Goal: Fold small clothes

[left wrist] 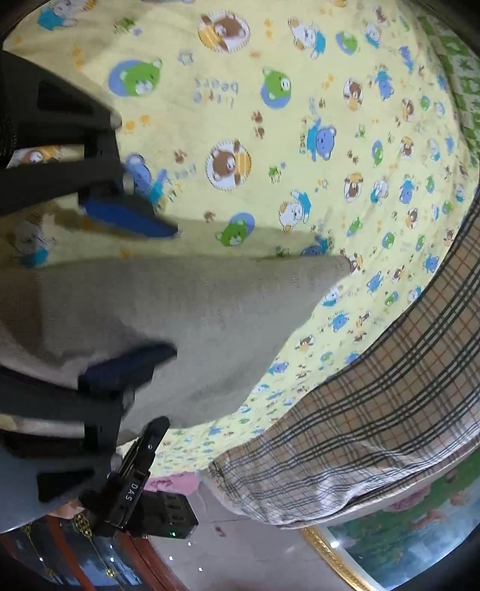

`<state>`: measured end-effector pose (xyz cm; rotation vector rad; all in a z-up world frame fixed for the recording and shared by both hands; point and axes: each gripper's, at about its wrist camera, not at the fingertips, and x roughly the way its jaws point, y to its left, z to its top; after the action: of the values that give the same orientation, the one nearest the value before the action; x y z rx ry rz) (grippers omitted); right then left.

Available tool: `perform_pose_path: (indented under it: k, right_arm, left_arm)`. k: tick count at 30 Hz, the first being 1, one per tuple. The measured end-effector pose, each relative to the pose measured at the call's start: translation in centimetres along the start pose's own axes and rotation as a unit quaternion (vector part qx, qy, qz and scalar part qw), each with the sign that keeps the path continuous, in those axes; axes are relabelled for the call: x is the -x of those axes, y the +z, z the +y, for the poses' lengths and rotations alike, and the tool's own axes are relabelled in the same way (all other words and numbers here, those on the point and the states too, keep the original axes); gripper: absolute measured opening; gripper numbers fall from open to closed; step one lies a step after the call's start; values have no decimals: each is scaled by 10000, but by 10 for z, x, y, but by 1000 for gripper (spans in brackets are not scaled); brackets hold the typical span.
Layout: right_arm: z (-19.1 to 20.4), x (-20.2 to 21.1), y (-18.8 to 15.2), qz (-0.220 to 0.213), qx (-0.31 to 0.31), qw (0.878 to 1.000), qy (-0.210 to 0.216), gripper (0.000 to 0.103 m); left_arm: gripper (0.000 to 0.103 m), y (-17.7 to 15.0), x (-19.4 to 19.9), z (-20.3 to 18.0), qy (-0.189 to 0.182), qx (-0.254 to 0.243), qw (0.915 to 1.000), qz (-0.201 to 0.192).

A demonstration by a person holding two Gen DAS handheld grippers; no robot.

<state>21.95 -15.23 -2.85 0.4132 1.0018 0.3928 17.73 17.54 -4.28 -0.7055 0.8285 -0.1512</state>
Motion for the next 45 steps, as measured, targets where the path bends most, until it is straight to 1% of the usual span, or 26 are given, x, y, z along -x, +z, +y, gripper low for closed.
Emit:
perform_pose_path:
  k: [1, 3, 4, 5, 7, 9, 10, 12, 15, 18, 20, 21, 22, 25, 26, 28, 29, 31, 36, 38, 39, 40, 41, 42, 43, 45]
  right_arm:
    - [-1, 1, 2, -23, -5, 10000, 23, 8]
    - [0, 19, 10, -310, 60, 9995, 45, 7]
    - [-2, 31, 16, -476, 65, 9988, 92, 7]
    - [-2, 36, 19, -505, 73, 9986, 105, 7]
    - [-10, 36, 21, -418, 108, 9991, -25, 7]
    - [-19, 16, 14, -97, 57, 9997, -225, 7]
    - [-22, 2, 7, 85, 59, 9995, -302, 7]
    - [-25, -7, 0, 93, -14, 9995, -312, 8]
    - [-29, 4, -2, -111, -267, 9993, -232, 13]
    - [-23, 29, -10, -248, -296, 9992, -112, 19]
    - [-19, 49, -23, -374, -196, 9991, -72, 26]
    - [-17, 59, -32, -449, -163, 9989, -10, 32]
    - [-16, 69, -41, -520, -144, 9985, 40, 35]
    - [-15, 88, -77, -569, -55, 9983, 130, 36]
    - [-12, 88, -84, -553, -40, 9983, 166, 36]
    - [-14, 91, -103, -503, -42, 9985, 203, 36]
    - [-14, 90, -112, -445, -10, 9989, 174, 36]
    - [-13, 87, -122, -387, 66, 9991, 131, 36]
    - [-8, 77, -123, -392, 145, 9991, 121, 36]
    - [-6, 73, -123, -403, 193, 9988, 177, 36]
    - [-5, 70, -122, -381, 178, 9989, 224, 30]
    - [-5, 67, -122, -343, 149, 9990, 233, 6]
    - [-5, 63, -121, -252, 126, 9994, 183, 6]
    - [-5, 61, -120, -183, 100, 9997, 125, 6]
    - [-4, 64, -118, -204, 94, 9997, 111, 6]
    - [-1, 88, -114, -569, 150, 9980, 232, 6]
  left_arm:
    - [42, 2, -2, -3, 45, -59, 10000, 16]
    - [41, 9, -4, -18, 272, -419, 9988, 5]
    - [41, 11, -7, -24, 321, -539, 9980, 23]
    - [41, 12, -11, -28, 349, -631, 9974, 67]
    - [41, 9, -18, -31, 493, -766, 9958, 113]
    - [42, 4, -23, -30, 637, -847, 9942, 152]
    - [44, 3, -23, -27, 638, -793, 9946, 179]
    - [45, 1, -19, -24, 587, -654, 9959, 194]
    - [45, -6, -2, -31, 631, -785, 9949, 104]
    - [46, -28, 31, -41, 475, -929, 9945, -46]
    - [46, -51, 54, -43, 381, -1020, 9940, -116]
    - [47, -64, 64, -43, 354, -1075, 9935, -143]
    - [48, -73, 71, -44, 357, -1102, 9932, -152]
    - [48, -115, 93, -40, 345, -1182, 9923, -122]
    - [48, -127, 97, -39, 328, -1208, 9921, -100]
    - [48, -146, 97, -39, 337, -1317, 9907, -36]
    - [48, -153, 95, -39, 429, -1373, 9896, -24]
    - [47, -159, 88, -37, 607, -1400, 9883, 11]
    - [47, -155, 77, -37, 850, -1361, 9865, -335]
    - [47, -153, 67, -37, 993, -1447, 9840, -294]
    - [42, -152, 60, -36, 1092, -1448, 9831, -238]
    - [36, -153, 55, -34, 1139, -1387, 9836, -160]
    - [34, -152, 54, -32, 1149, -1307, 9846, -150]
    - [29, -150, 60, -32, 1167, -1171, 9859, -250]
    - [28, -148, 66, -32, 1175, -1093, 9864, -365]
    - [28, -146, 76, -34, 1177, -1070, 9858, -543]
